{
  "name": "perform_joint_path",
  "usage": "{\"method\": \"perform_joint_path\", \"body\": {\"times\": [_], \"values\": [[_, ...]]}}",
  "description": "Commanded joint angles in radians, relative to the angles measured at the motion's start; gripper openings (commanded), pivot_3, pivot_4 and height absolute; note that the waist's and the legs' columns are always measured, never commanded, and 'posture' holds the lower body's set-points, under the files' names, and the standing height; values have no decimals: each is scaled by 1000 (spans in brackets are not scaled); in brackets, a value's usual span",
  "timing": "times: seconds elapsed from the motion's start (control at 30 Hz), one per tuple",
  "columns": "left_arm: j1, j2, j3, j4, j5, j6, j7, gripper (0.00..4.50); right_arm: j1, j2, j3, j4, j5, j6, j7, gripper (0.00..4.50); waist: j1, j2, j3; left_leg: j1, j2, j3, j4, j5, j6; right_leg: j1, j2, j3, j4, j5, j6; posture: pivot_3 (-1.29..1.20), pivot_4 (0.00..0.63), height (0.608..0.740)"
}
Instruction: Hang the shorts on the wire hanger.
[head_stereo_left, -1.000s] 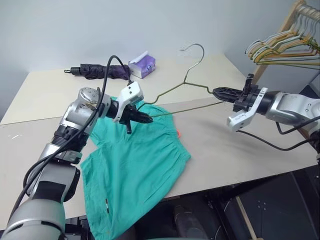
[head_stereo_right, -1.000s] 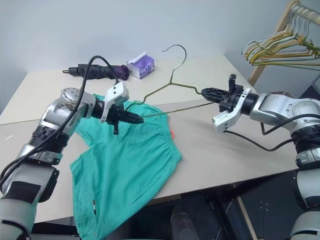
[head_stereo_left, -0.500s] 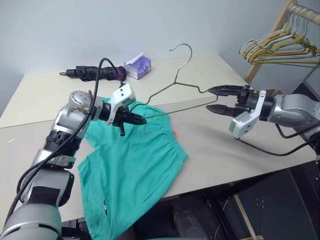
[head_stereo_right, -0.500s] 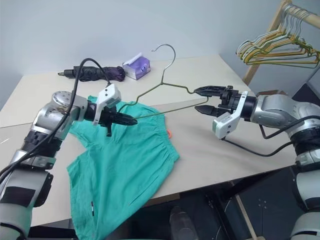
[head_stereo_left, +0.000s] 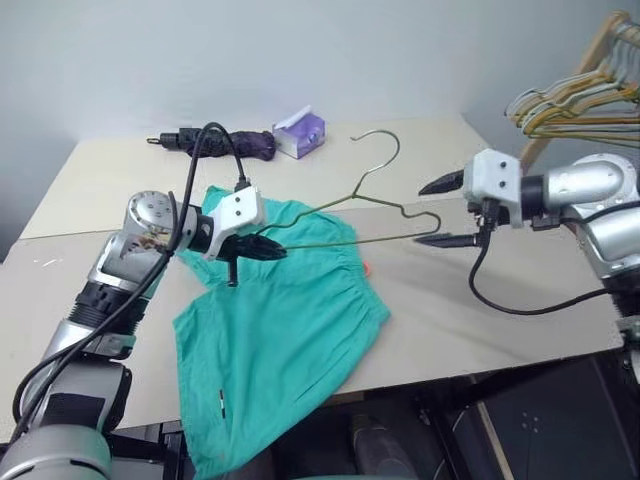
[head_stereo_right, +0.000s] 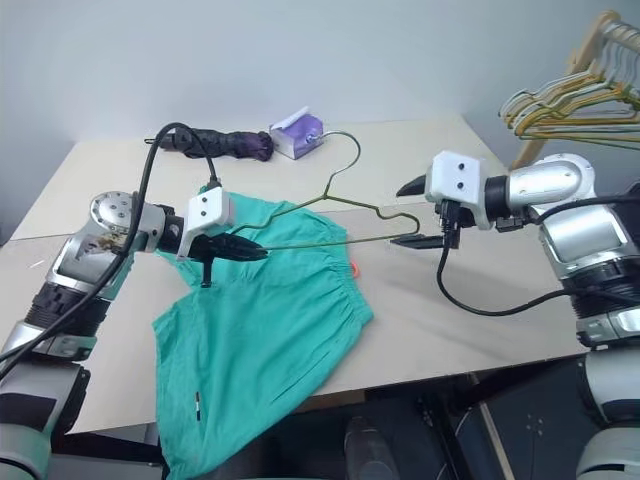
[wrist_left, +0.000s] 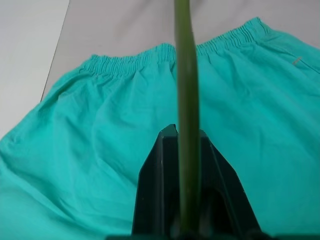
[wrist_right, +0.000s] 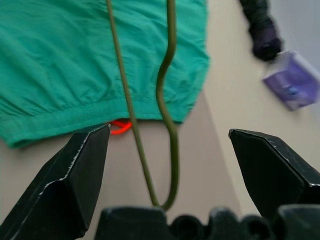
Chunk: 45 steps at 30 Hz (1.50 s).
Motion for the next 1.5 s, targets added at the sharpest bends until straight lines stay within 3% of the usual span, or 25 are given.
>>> {"method": "perform_joint_path", "body": {"times": [0.03,0.17,0.27,0.6,0.63,0.9,1.03,1.13,1.23,1.4,1.5], "values": [[-8,16,27,-32,0,-19,-5,0,-53,23,-17,6,-80,48,56,4438,16,0,0,-2,0,0,1,-1,1,-1,0,0,0,1,-2,19,57,740],[-11,14,29,-35,-4,-20,-6,0,-64,74,-18,34,-157,58,83,4438,39,0,0,-7,0,0,4,-1,2,-5,0,-1,0,3,-5,26,58,740],[-4,14,28,-43,-4,-32,-7,0,-76,103,-24,59,-194,58,105,3822,59,0,0,-8,0,0,5,-1,2,-5,0,-1,0,4,-5,30,59,740],[7,17,36,-53,-15,-49,-20,0,-86,156,-45,107,-251,18,181,225,82,0,0,-8,0,0,5,-1,2,-6,0,-2,1,4,-5,43,58,740],[7,17,37,-53,-16,-50,-21,0,-88,160,-48,110,-252,16,189,47,82,0,0,-8,0,0,5,-1,2,-6,0,-2,1,4,-5,43,58,740],[38,28,66,-52,-32,-117,-50,0,-100,172,-71,122,-244,-8,252,47,87,0,0,-8,0,0,6,-1,2,-6,0,-2,1,4,-5,80,46,740],[47,65,118,-58,-100,-94,-119,990,-62,155,-103,64,-197,4,308,0,92,0,0,-9,0,0,6,-1,2,-6,0,-2,1,4,-6,133,57,740],[92,93,173,-99,-137,-83,-108,2092,26,117,-136,-39,-151,47,327,0,108,0,-1,-8,0,-1,5,-1,2,-6,0,-3,1,4,-6,230,40,740],[173,120,250,-179,-174,-58,-60,2915,148,65,-177,-169,-81,153,325,0,142,1,-4,-7,0,-1,5,-2,4,-5,0,-4,1,4,-6,338,19,740],[277,124,369,-313,-239,34,61,4485,264,39,-225,-238,-49,241,249,0,210,1,-4,-7,0,-1,6,-3,5,-4,1,-5,1,4,-6,425,53,740],[332,135,445,-394,-280,99,126,4485,298,40,-259,-231,-34,274,221,0,249,1,-4,-4,1,-2,8,-3,5,1,1,-6,0,1,0,479,58,740]]}}
